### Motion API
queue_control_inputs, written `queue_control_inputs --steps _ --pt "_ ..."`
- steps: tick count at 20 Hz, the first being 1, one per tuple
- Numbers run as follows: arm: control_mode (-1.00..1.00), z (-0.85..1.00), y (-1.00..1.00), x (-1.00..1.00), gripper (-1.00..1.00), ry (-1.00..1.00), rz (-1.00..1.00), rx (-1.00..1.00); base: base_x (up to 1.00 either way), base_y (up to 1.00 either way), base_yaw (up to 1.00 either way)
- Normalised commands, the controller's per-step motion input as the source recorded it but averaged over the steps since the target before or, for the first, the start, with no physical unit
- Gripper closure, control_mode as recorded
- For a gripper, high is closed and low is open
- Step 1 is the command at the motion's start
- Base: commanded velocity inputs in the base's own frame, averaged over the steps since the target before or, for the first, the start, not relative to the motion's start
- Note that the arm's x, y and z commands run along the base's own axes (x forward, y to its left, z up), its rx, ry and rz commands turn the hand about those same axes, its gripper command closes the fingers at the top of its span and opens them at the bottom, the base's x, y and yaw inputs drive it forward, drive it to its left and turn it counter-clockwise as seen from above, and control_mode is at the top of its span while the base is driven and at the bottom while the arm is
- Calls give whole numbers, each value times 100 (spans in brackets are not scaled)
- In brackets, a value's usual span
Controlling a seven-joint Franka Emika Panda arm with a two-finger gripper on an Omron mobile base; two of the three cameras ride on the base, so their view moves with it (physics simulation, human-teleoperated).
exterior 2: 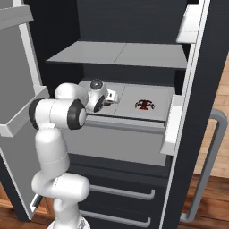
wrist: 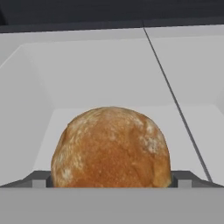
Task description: Move the bread and lobster from the second highest shelf to the top shelf to make space. Then, place the pitcher from the counter on the cleared second highest shelf.
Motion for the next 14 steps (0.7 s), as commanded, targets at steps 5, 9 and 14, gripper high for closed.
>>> queue_control_inputs --steps 5,9,14 --pt "-100 1 -3 -19 100 0 0 0 0 0 0" --pt "-100 43 -7 -84 100 0 0 0 0 0 0" --pt "-100 59 -6 -96 100 -1 3 0 0 0 0"
